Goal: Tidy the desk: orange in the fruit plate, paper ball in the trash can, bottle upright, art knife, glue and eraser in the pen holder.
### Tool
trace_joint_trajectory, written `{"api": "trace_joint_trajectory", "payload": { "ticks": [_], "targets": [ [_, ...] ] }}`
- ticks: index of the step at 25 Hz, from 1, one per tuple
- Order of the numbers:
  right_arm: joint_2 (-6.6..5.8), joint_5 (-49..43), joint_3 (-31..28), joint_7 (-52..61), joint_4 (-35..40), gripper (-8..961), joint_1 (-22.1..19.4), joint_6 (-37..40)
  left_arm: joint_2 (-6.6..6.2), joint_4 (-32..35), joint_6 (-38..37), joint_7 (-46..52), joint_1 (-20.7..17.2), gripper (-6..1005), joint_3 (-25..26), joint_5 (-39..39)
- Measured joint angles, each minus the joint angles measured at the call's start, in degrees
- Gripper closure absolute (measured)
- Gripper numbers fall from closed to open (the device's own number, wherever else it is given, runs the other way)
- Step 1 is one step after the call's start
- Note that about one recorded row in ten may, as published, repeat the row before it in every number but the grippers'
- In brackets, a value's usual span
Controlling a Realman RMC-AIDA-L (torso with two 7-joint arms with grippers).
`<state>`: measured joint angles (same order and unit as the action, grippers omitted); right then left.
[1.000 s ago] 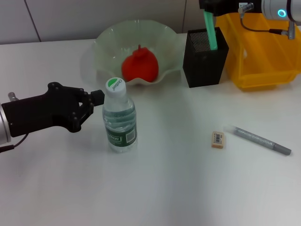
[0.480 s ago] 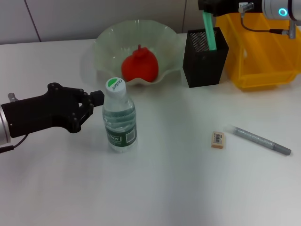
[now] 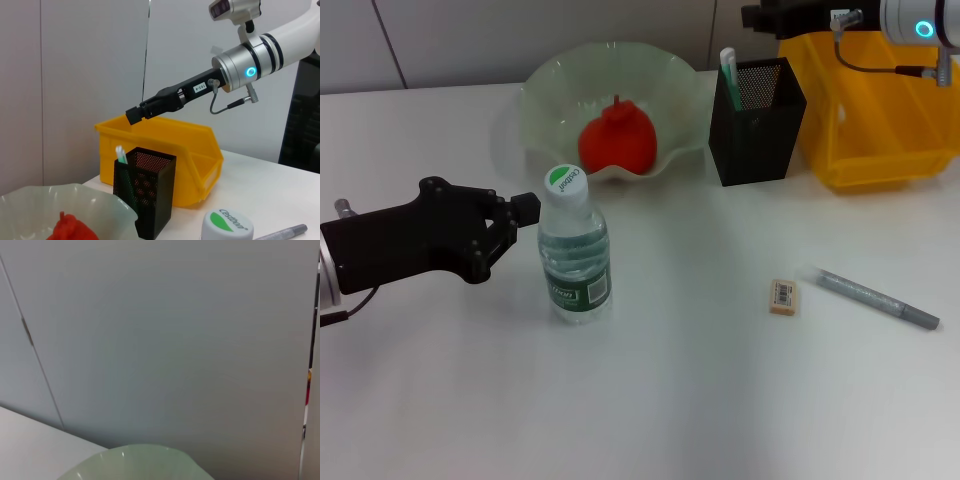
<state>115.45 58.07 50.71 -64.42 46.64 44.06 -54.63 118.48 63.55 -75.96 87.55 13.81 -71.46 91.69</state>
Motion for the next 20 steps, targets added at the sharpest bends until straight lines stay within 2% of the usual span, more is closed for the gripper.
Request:
{"api": "trace_joint_trajectory", "payload": {
  "ticks": [6, 7, 11, 12, 13, 14, 20],
  "targets": [
    [-0.31, -0.01, -0.06, 0.97, 0.94, 695, -0.25, -1.90, 0.00, 0.01, -0.15, -0.01, -0.02, 971, 0.00, -0.04],
    [-0.59, -0.01, -0.13, 2.15, 2.16, 687, -0.29, -3.31, 0.00, 0.04, -0.16, -0.01, -0.02, 971, 0.00, -0.09],
    [-0.38, -0.01, -0.44, 4.32, 6.32, 686, -0.97, -6.04, 0.00, 0.03, -0.18, -0.01, 0.00, 971, 0.00, -0.13],
    [0.21, -0.01, -0.59, 5.93, 10.20, 686, -1.90, -7.78, 0.00, 0.03, -0.23, -0.01, 0.06, 970, 0.00, -0.13],
    [0.21, -0.01, -0.59, 5.93, 10.20, 686, -1.90, -7.78, 0.00, 0.03, -0.23, -0.01, 0.06, 970, 0.00, -0.13],
    [1.05, 0.02, -0.58, 7.98, 14.58, 686, -3.10, -9.68, 0.00, 0.03, -0.30, -0.01, 0.11, 970, 0.00, -0.13],
    [2.47, 0.01, -0.37, 13.97, 21.90, 685, -5.69, -15.96, -0.01, 0.00, -0.33, -0.01, 0.31, 970, 0.00, -0.13]
  ]
}}
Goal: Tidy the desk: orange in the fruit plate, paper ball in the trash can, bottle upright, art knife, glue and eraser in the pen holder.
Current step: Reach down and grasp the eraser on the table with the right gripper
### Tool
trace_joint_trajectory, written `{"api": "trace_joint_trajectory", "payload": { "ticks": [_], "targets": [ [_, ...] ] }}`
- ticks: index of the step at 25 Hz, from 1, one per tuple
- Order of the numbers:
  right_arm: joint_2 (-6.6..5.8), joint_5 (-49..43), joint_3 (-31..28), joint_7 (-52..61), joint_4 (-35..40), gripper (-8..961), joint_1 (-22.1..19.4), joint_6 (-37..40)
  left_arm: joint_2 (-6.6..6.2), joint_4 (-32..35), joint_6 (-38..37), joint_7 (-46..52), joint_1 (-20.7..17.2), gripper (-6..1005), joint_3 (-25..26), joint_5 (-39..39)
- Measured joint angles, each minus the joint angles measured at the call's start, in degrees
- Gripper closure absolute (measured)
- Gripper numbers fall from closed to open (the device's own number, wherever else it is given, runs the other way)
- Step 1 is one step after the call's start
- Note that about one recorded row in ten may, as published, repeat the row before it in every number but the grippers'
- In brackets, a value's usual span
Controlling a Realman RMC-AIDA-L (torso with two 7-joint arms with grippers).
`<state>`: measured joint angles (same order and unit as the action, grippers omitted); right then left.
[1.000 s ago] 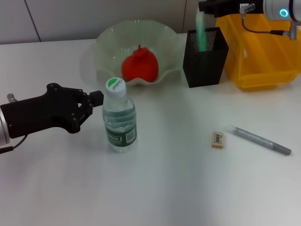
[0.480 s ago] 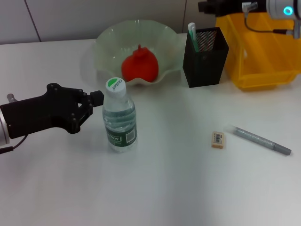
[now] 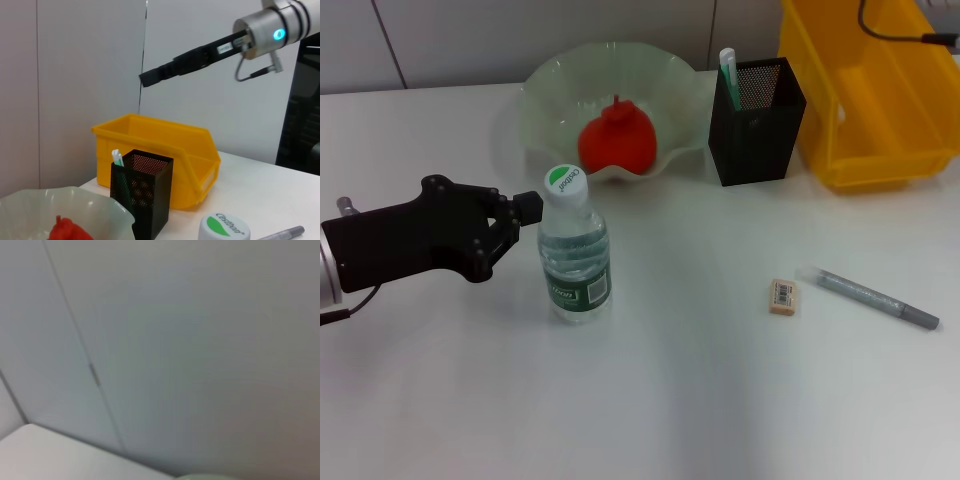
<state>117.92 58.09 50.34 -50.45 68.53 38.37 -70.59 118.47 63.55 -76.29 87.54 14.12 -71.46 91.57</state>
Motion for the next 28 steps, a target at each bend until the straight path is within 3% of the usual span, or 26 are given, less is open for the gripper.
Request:
{"api": "trace_joint_trajectory", "payload": {
  "ticks": [4, 16, 23, 25, 28],
  "targets": [
    [0.94, -0.69, 0.28, 5.92, 5.52, 684, -2.63, -7.15, -0.08, -0.01, 0.01, 0.00, 0.10, 970, 0.00, 0.00],
    [0.84, -7.40, 1.34, 14.84, 8.10, 685, -4.46, -18.24, -0.08, 0.03, -0.02, 0.00, 0.50, 969, -0.21, 0.01],
    [-0.31, -8.97, 2.07, 16.70, 5.93, 672, -2.97, -24.33, -0.09, 0.11, -0.26, 0.00, 0.49, 968, -0.22, 0.02],
    [-1.45, -9.44, 2.52, 17.17, 2.22, 667, -1.55, -26.49, -0.08, -0.03, -0.26, 0.00, 0.47, 968, -0.31, 0.02],
    [-1.78, -10.39, 2.72, 17.17, 0.87, 632, -1.05, -26.96, -0.08, -0.04, -0.26, 0.00, 0.47, 968, -0.35, 0.02]
  ]
}}
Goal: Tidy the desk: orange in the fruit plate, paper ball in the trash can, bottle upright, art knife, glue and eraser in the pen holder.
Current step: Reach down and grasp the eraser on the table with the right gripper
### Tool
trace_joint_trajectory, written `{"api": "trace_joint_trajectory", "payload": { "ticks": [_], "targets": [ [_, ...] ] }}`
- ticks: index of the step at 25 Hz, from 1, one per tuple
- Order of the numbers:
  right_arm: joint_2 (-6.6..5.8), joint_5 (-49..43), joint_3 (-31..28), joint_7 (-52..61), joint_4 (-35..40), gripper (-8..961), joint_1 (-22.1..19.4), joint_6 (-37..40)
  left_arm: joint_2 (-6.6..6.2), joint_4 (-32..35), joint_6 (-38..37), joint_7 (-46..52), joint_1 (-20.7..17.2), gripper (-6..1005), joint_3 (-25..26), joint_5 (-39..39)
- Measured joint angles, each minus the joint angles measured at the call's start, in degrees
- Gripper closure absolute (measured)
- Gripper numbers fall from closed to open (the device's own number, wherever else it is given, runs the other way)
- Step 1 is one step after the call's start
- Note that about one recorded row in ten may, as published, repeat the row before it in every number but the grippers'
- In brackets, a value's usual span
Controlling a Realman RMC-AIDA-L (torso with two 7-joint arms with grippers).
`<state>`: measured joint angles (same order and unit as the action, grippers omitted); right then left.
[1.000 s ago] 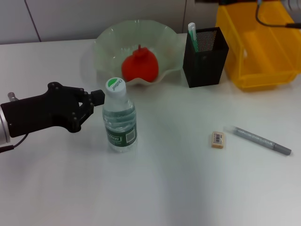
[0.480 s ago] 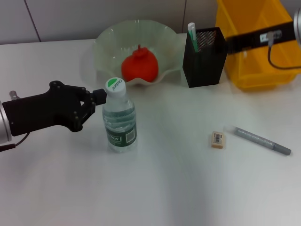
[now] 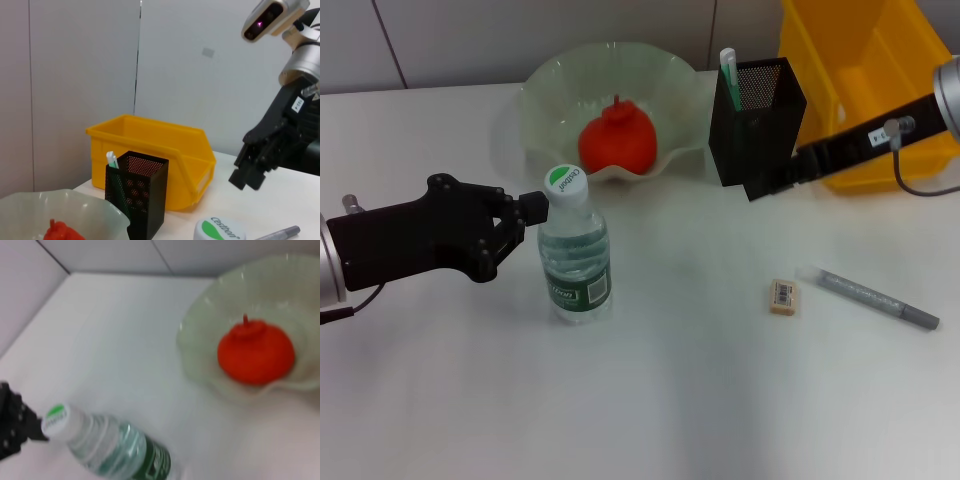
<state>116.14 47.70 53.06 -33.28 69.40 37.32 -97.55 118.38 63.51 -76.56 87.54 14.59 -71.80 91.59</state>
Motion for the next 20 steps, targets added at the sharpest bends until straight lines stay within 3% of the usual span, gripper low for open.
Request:
{"api": "trace_joint_trajectory", "payload": {
  "ticks": [9, 20],
  "targets": [
    [-0.91, -9.91, 4.03, -4.97, -3.74, 527, 1.44, -0.36, 0.08, -0.06, 0.00, 0.03, -0.01, 967, -0.18, 0.00],
    [-1.35, -20.67, 4.10, -13.34, -8.31, 523, 3.31, 1.93, 0.34, -1.50, 0.01, 0.35, 0.15, 966, -0.31, -0.20]
  ]
}}
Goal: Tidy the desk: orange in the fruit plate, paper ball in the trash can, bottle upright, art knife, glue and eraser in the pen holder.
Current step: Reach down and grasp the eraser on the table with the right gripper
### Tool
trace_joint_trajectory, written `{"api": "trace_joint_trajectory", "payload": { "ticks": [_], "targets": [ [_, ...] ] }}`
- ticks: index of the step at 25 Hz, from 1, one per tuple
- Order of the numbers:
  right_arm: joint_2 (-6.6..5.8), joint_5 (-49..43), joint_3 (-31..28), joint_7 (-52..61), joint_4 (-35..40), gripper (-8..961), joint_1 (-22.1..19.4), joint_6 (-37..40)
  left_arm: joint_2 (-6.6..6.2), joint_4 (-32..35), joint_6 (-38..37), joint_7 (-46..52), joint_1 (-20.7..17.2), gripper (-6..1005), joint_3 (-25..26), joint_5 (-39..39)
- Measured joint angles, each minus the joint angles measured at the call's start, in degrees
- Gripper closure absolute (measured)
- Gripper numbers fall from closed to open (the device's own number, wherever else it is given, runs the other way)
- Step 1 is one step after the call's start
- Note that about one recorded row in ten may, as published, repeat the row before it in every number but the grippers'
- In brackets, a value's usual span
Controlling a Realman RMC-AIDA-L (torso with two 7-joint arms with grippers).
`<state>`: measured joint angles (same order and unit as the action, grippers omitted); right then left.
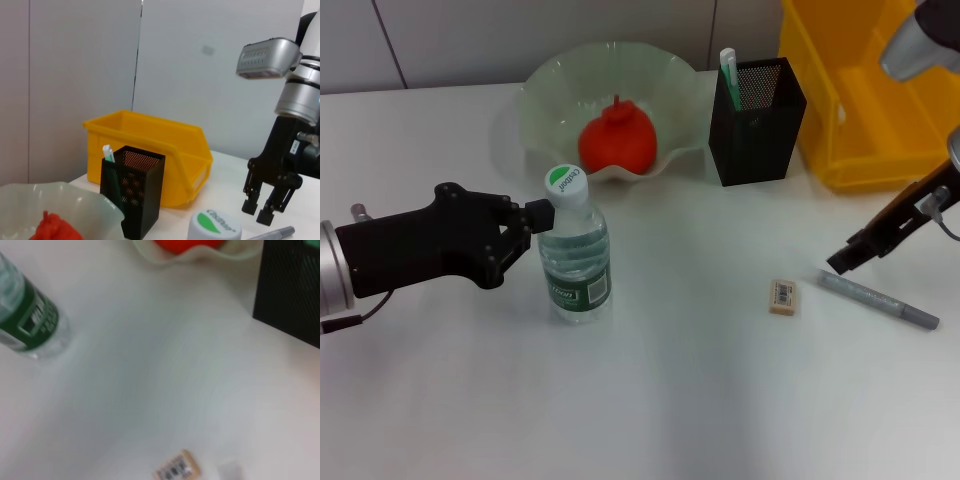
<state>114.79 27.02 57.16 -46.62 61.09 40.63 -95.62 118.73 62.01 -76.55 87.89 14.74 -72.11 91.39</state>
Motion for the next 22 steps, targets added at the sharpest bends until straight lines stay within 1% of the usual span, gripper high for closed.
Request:
{"api": "trace_joint_trajectory", "payload": {
  "ticks": [4, 8, 11, 15, 18, 19, 20, 21, 22],
  "targets": [
    [-0.83, -1.93, 0.11, -3.34, -2.96, 522, 1.64, 1.22, -0.01, -0.49, 0.01, 0.05, 0.08, 966, -0.66, -1.95],
    [-1.14, -2.68, 0.23, -5.12, -3.09, 520, 2.57, 1.60, -0.08, -0.98, 0.03, -0.05, 0.09, 965, -0.52, -2.80],
    [-1.47, -4.62, 0.20, -5.95, -3.61, 520, 4.43, 2.80, -0.11, -1.24, 0.02, -0.05, 0.10, 965, -0.28, -3.15],
    [-1.54, -4.79, 0.25, -6.27, -4.06, 521, 5.79, 3.41, -0.13, -1.28, 0.02, -0.04, 0.12, 965, -0.18, -3.53],
    [-1.25, -4.73, -0.15, -5.19, -4.95, 521, 7.15, 4.17, -0.16, -1.36, 0.11, -0.07, 0.10, 965, -0.14, -3.59],
    [-0.71, -4.26, -0.50, -4.17, -5.46, 521, 7.80, 4.61, -0.17, -1.37, 0.11, -0.18, 0.04, 965, -0.13, -3.59],
    [-0.71, -4.26, -0.50, -4.17, -5.46, 521, 7.80, 4.61, -0.17, -1.37, 0.11, -0.18, 0.04, 964, -0.13, -3.59],
    [-0.07, -3.80, -0.57, -3.46, -5.88, 521, 8.42, 5.10, -0.19, -1.37, 0.08, -0.23, 0.00, 964, -0.08, -3.62],
    [0.17, -3.62, -0.57, -3.34, -6.28, 520, 8.83, 5.31, -0.19, -1.37, 0.08, -0.23, 0.00, 964, -0.08, -3.62]
  ]
}}
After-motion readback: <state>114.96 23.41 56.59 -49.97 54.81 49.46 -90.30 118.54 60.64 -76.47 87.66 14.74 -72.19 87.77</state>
